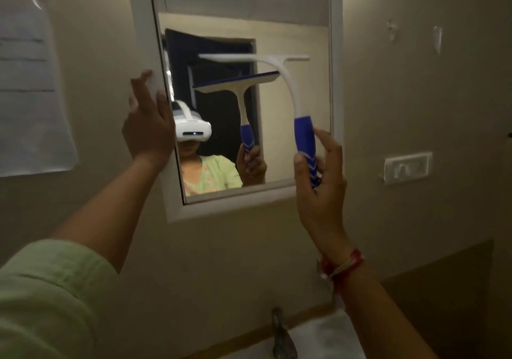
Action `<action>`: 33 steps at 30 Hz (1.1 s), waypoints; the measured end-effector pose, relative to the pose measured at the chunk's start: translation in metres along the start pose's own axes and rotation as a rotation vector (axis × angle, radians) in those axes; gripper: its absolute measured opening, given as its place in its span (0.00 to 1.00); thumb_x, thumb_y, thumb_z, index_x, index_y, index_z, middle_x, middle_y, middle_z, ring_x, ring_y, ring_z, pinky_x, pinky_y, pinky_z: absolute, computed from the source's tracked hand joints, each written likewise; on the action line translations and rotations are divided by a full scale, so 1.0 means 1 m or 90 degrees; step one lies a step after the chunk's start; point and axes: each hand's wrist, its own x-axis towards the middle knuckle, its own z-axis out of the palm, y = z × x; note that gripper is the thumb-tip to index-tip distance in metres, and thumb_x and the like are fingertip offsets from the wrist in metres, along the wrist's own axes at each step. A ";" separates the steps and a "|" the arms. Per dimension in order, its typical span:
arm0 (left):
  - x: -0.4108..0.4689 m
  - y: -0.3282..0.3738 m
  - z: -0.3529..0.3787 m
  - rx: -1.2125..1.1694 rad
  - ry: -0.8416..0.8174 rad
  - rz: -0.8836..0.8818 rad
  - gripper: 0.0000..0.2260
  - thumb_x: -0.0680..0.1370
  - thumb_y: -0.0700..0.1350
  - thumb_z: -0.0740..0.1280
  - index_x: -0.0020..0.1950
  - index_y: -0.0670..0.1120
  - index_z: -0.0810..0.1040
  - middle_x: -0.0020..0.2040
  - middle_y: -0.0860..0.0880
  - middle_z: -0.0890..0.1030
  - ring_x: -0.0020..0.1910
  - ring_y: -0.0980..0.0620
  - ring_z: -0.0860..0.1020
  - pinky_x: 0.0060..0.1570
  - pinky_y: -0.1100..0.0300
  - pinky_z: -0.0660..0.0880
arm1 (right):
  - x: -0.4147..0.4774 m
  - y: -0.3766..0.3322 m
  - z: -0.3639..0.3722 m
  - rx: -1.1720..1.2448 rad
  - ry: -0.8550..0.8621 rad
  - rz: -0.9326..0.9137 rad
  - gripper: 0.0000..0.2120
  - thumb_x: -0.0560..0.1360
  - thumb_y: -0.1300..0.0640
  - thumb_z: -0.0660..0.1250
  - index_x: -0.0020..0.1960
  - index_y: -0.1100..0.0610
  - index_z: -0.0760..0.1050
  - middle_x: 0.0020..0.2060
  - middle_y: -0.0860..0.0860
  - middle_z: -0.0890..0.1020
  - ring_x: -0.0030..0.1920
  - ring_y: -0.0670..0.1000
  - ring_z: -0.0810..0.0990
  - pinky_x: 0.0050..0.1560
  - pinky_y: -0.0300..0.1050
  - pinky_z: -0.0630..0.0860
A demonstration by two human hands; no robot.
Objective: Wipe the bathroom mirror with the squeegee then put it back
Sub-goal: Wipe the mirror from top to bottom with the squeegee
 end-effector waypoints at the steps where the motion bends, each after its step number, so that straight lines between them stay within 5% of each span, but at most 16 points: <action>1: 0.000 0.000 0.000 0.000 0.000 -0.005 0.17 0.80 0.51 0.52 0.68 0.49 0.63 0.62 0.44 0.75 0.49 0.35 0.76 0.41 0.47 0.72 | 0.016 -0.006 0.007 0.004 0.004 -0.022 0.19 0.79 0.60 0.60 0.68 0.53 0.60 0.52 0.25 0.72 0.43 0.34 0.78 0.34 0.24 0.73; 5: -0.002 0.000 0.000 -0.019 -0.003 -0.002 0.15 0.81 0.49 0.54 0.67 0.49 0.63 0.61 0.43 0.75 0.48 0.35 0.77 0.39 0.50 0.71 | 0.070 -0.024 0.032 -0.032 0.011 -0.085 0.20 0.79 0.53 0.57 0.69 0.47 0.57 0.55 0.41 0.75 0.42 0.37 0.77 0.37 0.27 0.75; 8: -0.003 0.001 -0.001 -0.025 -0.004 0.012 0.15 0.81 0.48 0.55 0.68 0.48 0.63 0.62 0.42 0.76 0.46 0.37 0.79 0.37 0.56 0.67 | 0.098 -0.035 0.051 -0.062 0.001 -0.109 0.20 0.79 0.57 0.58 0.70 0.52 0.61 0.61 0.53 0.73 0.47 0.39 0.75 0.44 0.31 0.76; 13: -0.004 0.000 -0.002 -0.039 -0.030 0.023 0.17 0.81 0.49 0.54 0.71 0.52 0.61 0.56 0.38 0.78 0.32 0.47 0.76 0.29 0.65 0.63 | 0.126 -0.042 0.084 -0.088 0.028 -0.106 0.20 0.79 0.58 0.59 0.70 0.54 0.63 0.63 0.56 0.73 0.53 0.41 0.71 0.43 0.19 0.69; 16: -0.005 -0.001 -0.001 -0.046 -0.030 0.021 0.18 0.81 0.48 0.55 0.71 0.51 0.62 0.56 0.38 0.78 0.30 0.56 0.70 0.27 0.73 0.57 | 0.138 -0.046 0.100 -0.070 0.047 -0.100 0.20 0.79 0.58 0.58 0.71 0.54 0.63 0.62 0.56 0.74 0.54 0.43 0.71 0.44 0.24 0.71; 23: -0.005 -0.004 0.001 -0.081 -0.037 0.024 0.18 0.81 0.48 0.54 0.72 0.52 0.61 0.58 0.39 0.77 0.25 0.63 0.66 0.26 0.73 0.60 | 0.159 -0.056 0.127 -0.098 0.071 -0.101 0.21 0.80 0.57 0.57 0.72 0.54 0.61 0.55 0.57 0.76 0.51 0.52 0.77 0.52 0.45 0.79; 33: -0.006 -0.002 0.001 -0.083 -0.034 0.007 0.18 0.81 0.47 0.56 0.72 0.50 0.62 0.56 0.40 0.78 0.25 0.63 0.66 0.26 0.76 0.59 | 0.164 -0.062 0.134 -0.189 0.047 -0.083 0.25 0.79 0.57 0.57 0.74 0.53 0.55 0.57 0.58 0.75 0.54 0.54 0.77 0.55 0.46 0.77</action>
